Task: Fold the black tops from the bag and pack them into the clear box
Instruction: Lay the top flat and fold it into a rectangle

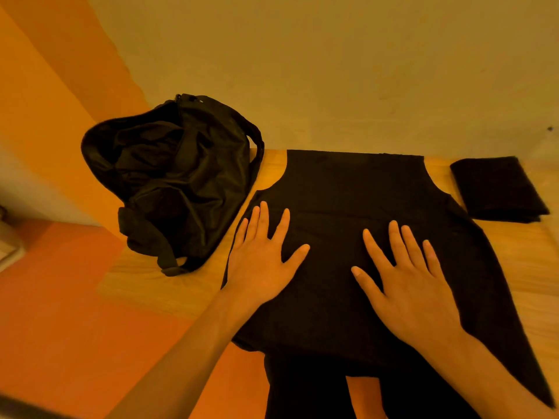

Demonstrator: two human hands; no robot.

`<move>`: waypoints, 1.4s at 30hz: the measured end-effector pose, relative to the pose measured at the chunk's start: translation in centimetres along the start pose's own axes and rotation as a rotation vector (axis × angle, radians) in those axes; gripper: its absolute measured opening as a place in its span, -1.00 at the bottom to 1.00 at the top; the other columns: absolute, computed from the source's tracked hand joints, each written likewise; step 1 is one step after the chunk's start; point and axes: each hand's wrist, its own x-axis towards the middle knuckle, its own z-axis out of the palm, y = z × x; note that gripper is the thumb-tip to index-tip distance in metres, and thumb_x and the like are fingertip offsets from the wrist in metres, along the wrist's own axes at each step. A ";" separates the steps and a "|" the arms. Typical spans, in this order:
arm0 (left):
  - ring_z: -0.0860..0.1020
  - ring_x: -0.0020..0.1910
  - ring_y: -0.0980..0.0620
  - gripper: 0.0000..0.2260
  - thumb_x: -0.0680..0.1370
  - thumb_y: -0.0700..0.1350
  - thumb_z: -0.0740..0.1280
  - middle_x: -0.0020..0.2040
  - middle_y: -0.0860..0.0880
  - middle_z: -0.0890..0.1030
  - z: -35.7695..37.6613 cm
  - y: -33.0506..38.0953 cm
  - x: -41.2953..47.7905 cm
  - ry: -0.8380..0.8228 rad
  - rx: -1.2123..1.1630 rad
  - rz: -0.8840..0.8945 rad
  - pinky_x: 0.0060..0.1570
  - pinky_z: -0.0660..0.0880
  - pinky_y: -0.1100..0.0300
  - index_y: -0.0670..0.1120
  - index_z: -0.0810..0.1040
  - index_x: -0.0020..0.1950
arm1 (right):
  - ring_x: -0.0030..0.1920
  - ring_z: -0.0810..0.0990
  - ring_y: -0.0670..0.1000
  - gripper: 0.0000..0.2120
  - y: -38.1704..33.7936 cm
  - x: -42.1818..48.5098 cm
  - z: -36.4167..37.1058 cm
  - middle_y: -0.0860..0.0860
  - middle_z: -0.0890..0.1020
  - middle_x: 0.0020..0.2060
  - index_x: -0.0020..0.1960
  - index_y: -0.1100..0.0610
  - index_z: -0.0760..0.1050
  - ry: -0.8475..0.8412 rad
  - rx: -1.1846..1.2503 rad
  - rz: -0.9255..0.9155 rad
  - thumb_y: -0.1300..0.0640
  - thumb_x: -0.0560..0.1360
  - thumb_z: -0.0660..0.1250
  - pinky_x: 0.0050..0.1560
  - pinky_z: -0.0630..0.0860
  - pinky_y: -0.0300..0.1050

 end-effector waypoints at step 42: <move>-0.14 0.58 -0.45 -0.32 0.59 0.44 -0.05 0.66 -0.18 -0.05 -1.3 24.0 9.3 -0.027 -0.040 0.469 0.49 -0.19 -0.44 0.18 0.00 0.65 | 0.63 -0.08 0.14 -0.32 8.2 -7.2 1.9 0.14 0.03 0.62 0.64 -0.03 0.00 0.095 0.080 0.113 -0.35 0.64 -0.19 0.55 0.11 0.24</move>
